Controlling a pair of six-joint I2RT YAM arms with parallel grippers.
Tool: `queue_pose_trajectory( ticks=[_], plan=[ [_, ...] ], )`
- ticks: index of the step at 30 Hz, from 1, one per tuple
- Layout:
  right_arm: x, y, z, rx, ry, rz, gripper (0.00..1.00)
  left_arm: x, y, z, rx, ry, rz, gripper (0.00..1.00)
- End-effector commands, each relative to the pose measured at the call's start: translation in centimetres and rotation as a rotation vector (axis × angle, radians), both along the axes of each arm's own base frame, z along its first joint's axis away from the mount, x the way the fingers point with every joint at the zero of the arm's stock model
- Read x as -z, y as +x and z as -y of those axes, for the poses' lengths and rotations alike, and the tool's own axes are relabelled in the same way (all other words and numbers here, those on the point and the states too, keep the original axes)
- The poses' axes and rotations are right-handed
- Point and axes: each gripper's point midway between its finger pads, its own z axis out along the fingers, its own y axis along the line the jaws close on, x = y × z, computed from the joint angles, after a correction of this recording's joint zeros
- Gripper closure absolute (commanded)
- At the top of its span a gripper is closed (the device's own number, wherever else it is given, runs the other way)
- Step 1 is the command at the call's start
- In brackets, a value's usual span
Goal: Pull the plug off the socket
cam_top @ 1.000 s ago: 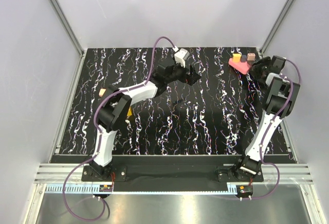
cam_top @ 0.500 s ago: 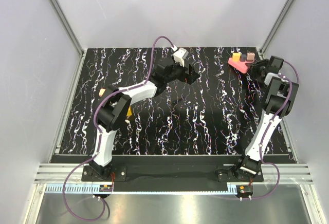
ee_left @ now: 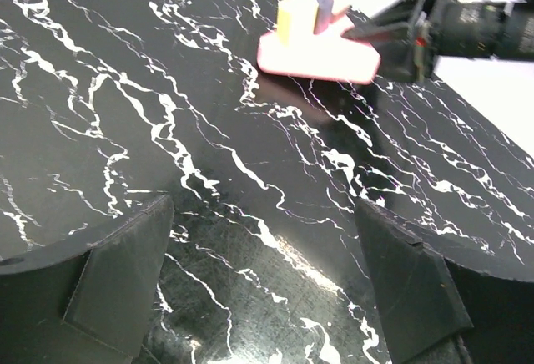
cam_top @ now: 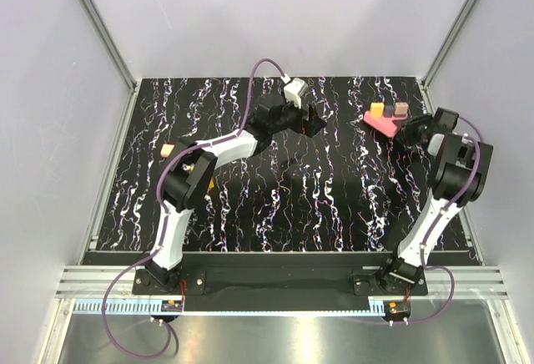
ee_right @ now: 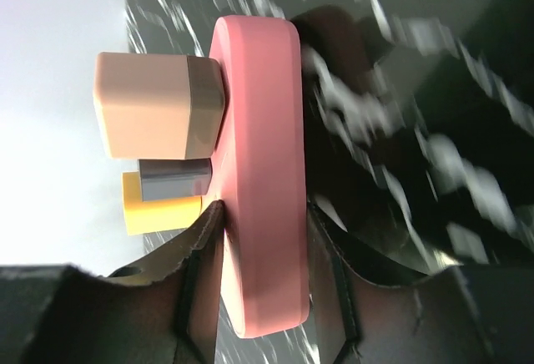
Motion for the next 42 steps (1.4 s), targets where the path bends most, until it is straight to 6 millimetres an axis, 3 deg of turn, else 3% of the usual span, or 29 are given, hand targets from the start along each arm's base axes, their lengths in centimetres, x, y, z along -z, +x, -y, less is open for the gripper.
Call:
queue_pose_trajectory(
  ticks=[1, 2, 4, 5, 6, 14, 16, 20, 23, 25, 38, 42],
  plan=[
    [-1.6, -2.6, -1.1, -0.038, -0.055, 0.005, 0.8, -3.3, 0.1, 1.5, 0.06, -0.076, 0.075, 0.05],
    [-0.6, -4.0, -2.1, -0.054, -0.035, -0.015, 0.8, -3.4, -0.2, 1.8, 0.066, -0.078, 0.078, 0.05],
    [-1.4, -5.3, -3.0, -0.071, -0.032, -0.001, 0.8, -3.3, -0.1, 1.9, 0.04, -0.068, 0.087, 0.05],
    [-0.3, -6.8, -3.8, -0.084, -0.025, -0.031, 0.8, -3.5, -0.2, 1.9, 0.03, -0.064, 0.095, 0.04],
    [-1.3, -7.4, -4.3, -0.093, -0.035, -0.012, 0.8, -3.5, -0.2, 1.9, 0.018, -0.056, 0.105, 0.04],
    [1.2, -14.8, -8.7, -0.193, -0.047, -0.078, 0.8, -3.0, -3.1, 4.1, 0.154, -0.027, 0.139, 0.06],
    [1.2, -15.9, -9.1, -0.209, -0.078, -0.083, 0.8, -2.8, -4.2, 4.8, 0.212, -0.021, 0.151, 0.09],
    [3.1, -18.9, -9.4, -0.238, -0.135, -0.148, 0.8, -1.8, -5.4, 5.3, 0.249, 0.033, 0.169, 0.12],
    [2.7, -19.3, -9.8, -0.249, -0.118, -0.142, 0.82, -1.3, -6.5, 5.9, 0.307, 0.102, 0.204, 0.11],
    [2.7, -19.5, -9.8, -0.25, -0.117, -0.159, 0.9, -0.5, -7.4, 6.1, 0.348, 0.136, 0.202, 0.11],
    [4.6, -19.8, -10.4, -0.29, -0.064, -0.221, 1.0, 0.4, -7.6, 9.5, 0.381, 0.1, 0.172, 0.1],
    [5.1, -19.9, -10.2, -0.279, -0.067, -0.243, 1.0, 1.6, -7.1, 10.2, 0.379, 0.119, 0.117, 0.16]
  ],
)
